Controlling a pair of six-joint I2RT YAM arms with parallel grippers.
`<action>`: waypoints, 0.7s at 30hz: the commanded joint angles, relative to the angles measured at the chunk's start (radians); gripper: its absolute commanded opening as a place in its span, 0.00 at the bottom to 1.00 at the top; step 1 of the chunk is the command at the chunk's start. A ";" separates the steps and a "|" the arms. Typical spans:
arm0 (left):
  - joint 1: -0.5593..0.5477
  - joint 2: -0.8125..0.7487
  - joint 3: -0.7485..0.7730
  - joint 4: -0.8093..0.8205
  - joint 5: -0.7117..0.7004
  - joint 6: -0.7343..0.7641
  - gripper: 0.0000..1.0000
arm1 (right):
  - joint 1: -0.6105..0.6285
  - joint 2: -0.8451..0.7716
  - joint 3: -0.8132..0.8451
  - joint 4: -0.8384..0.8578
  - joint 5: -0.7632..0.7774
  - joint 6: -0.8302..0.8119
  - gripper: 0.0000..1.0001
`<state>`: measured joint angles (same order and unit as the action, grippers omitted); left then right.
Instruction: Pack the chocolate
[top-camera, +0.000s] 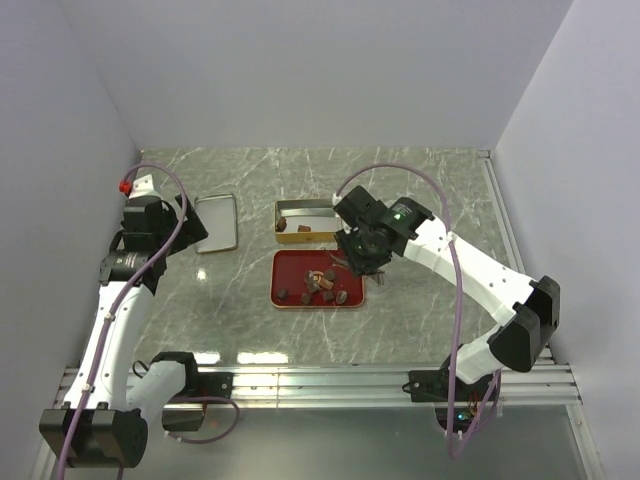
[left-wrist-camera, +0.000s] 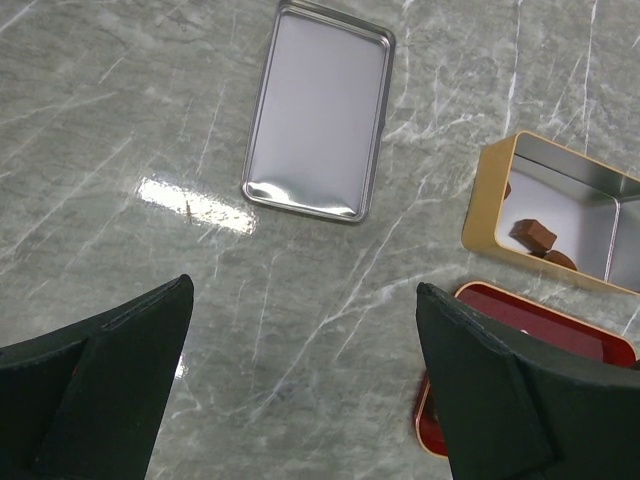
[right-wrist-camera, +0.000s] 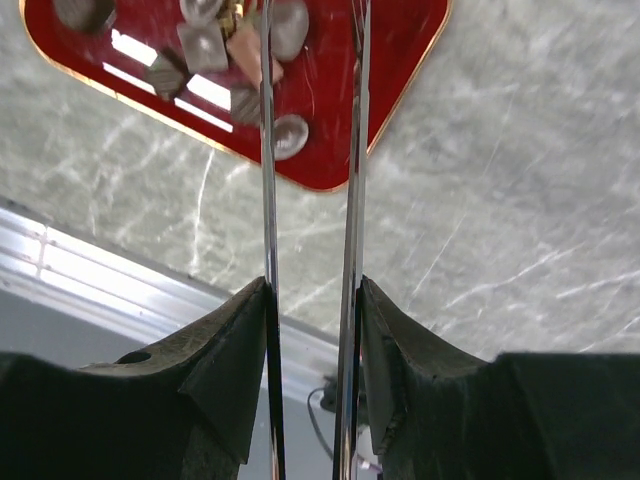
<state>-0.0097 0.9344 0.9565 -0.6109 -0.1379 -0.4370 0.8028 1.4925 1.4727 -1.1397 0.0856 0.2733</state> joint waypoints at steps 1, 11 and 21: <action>0.004 -0.028 -0.005 0.011 0.000 -0.016 1.00 | 0.029 -0.043 -0.029 0.018 -0.014 0.041 0.47; 0.004 -0.046 -0.010 -0.010 -0.011 -0.019 0.99 | 0.070 -0.008 -0.045 0.041 -0.012 0.049 0.48; 0.004 -0.039 -0.002 -0.010 -0.011 -0.019 1.00 | 0.068 0.014 -0.072 0.067 0.005 0.049 0.51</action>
<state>-0.0097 0.9066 0.9516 -0.6186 -0.1390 -0.4500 0.8680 1.5013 1.4017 -1.1076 0.0681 0.3107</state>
